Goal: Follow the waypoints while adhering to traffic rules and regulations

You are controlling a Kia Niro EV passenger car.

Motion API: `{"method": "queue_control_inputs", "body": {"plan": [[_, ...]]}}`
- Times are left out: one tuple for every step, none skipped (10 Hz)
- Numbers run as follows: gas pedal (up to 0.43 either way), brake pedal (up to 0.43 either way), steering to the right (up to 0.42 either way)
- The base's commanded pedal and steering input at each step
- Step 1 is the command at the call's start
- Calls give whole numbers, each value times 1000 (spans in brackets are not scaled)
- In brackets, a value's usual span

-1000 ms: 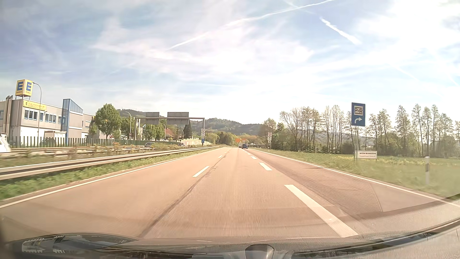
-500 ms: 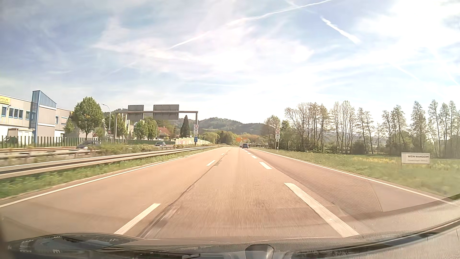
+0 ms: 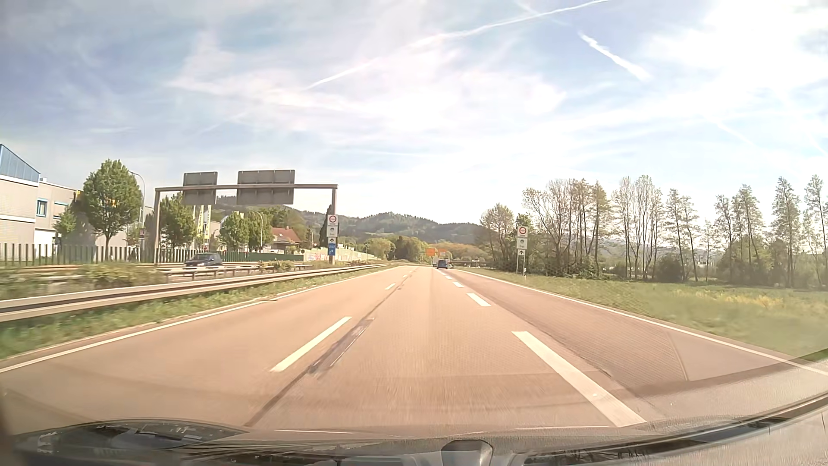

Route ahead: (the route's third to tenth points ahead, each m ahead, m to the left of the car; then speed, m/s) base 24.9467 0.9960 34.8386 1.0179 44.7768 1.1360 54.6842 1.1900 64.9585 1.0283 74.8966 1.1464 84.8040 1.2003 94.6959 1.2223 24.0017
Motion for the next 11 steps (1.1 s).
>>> {"method": "queue_control_inputs", "body": {"plan": [[169,0,0],[169,0,0],[169,0,0],[169,0,0],[169,0,0],[169,0,0],[169,0,0],[169,0,0],[169,0,0],[169,0,0],[169,0,0]]}}
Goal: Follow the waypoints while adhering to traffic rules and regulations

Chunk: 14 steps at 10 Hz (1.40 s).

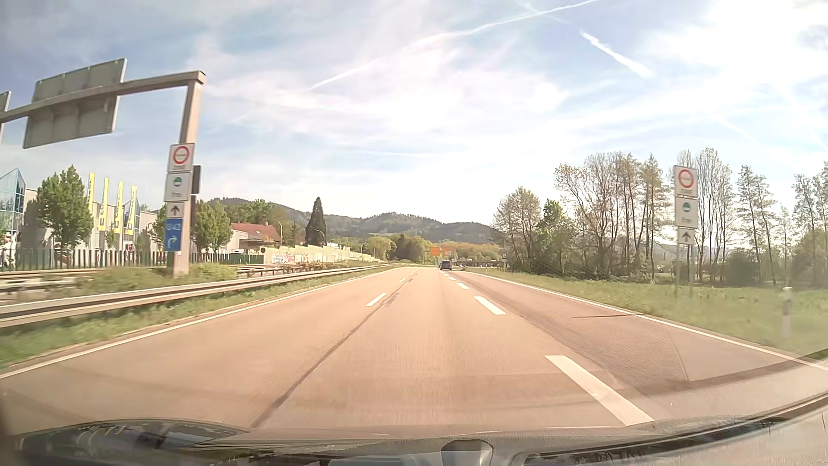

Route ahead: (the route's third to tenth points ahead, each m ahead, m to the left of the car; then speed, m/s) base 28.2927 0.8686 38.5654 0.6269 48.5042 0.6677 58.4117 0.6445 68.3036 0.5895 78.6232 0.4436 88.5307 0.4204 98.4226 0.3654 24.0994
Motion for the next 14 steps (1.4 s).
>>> {"method": "queue_control_inputs", "body": {"plan": [[169,0,0],[169,0,0],[169,0,0],[169,0,0],[169,0,0],[169,0,0],[169,0,0],[169,0,0],[169,0,0],[169,0,0],[169,0,1],[169,0,1],[169,0,1],[169,0,1]]}}
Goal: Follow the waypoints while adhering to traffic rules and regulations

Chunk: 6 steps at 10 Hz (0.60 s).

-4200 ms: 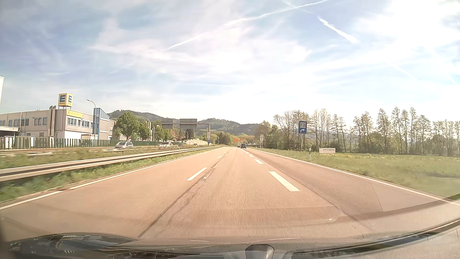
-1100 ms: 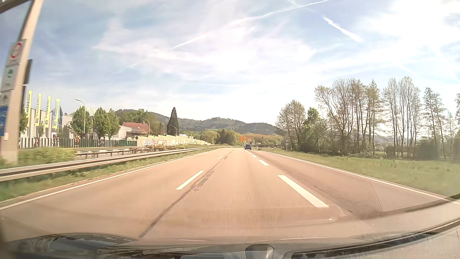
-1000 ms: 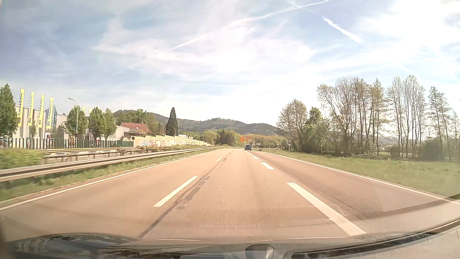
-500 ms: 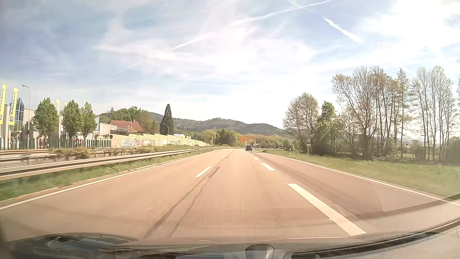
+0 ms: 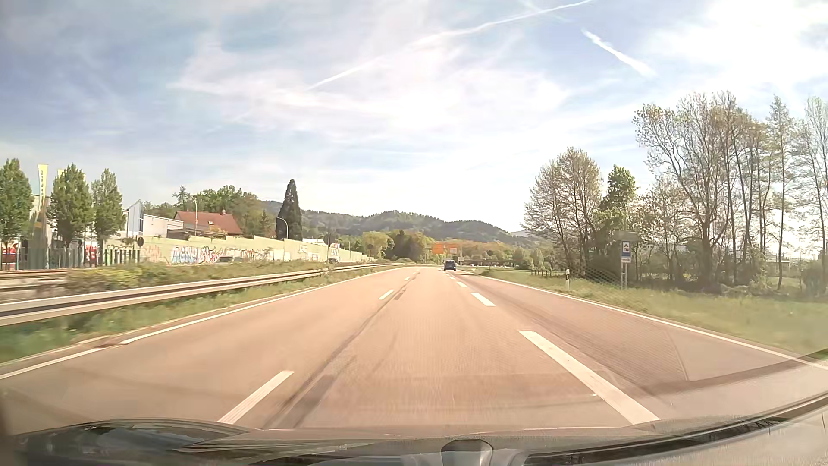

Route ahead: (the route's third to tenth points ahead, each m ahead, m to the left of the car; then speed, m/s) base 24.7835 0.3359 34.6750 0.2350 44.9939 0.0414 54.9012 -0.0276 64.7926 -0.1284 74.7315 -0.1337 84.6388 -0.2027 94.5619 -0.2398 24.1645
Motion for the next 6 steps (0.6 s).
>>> {"method": "queue_control_inputs", "body": {"plan": [[169,0,1],[169,0,1],[169,0,2],[169,0,2],[169,0,2],[169,0,2]]}}
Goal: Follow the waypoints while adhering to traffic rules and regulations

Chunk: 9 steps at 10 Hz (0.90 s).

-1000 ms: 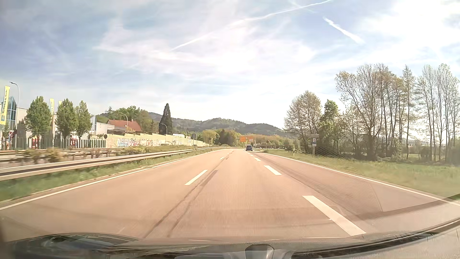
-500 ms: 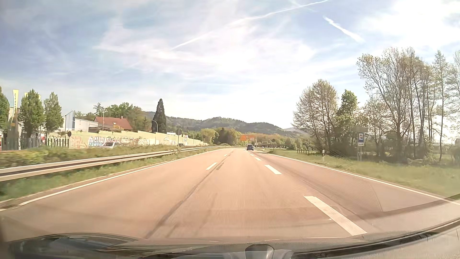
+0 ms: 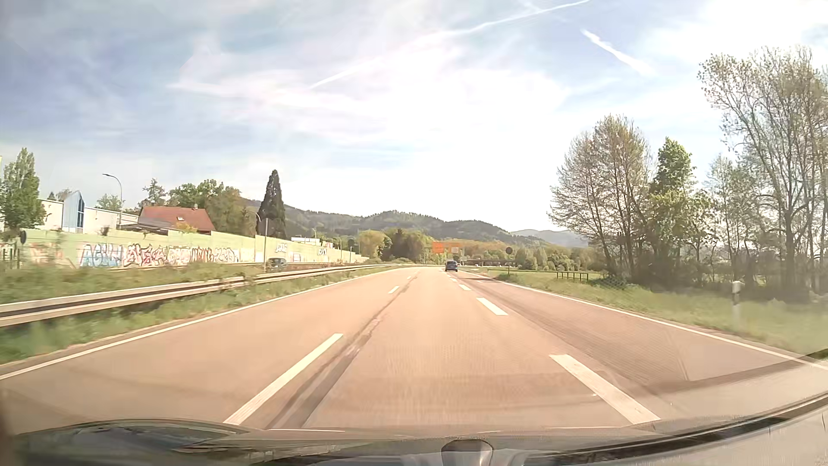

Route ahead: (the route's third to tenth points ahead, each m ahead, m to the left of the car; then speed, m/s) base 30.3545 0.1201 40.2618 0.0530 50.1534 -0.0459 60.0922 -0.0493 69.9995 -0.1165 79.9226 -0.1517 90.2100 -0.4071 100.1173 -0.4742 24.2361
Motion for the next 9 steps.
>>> {"method": "queue_control_inputs", "body": {"plan": [[169,0,2],[169,0,2],[169,0,2],[169,0,2],[169,0,2],[169,0,2],[169,0,2],[169,0,2],[169,0,1]]}}
